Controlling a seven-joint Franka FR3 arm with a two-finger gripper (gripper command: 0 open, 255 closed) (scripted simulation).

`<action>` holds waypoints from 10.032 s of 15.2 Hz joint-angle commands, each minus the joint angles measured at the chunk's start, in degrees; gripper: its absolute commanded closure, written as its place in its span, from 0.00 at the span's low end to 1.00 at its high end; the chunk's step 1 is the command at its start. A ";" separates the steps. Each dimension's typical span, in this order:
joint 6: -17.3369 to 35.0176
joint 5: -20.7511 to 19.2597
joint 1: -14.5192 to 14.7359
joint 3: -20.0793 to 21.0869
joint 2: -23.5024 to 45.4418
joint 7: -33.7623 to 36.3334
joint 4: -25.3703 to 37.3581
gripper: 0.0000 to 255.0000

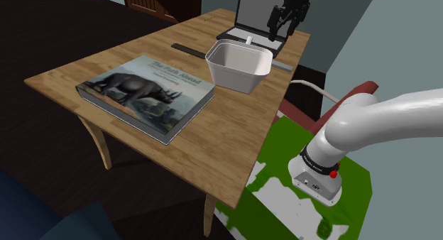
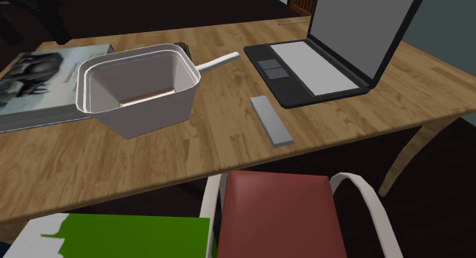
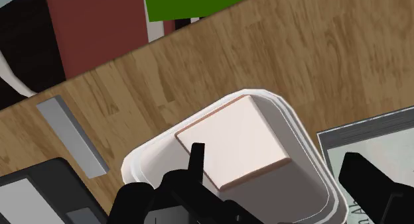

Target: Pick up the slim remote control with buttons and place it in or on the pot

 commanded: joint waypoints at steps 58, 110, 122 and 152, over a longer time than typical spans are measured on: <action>35.23 19.32 -11.22 -33.61 67.00 -66.60 24.04 1.00; 7.91 9.29 -5.23 -35.21 52.79 -56.06 39.68 1.00; 9.84 3.59 5.01 -27.40 42.78 -37.33 29.06 1.00; 20.06 3.42 8.98 -23.11 42.57 -28.75 18.45 0.00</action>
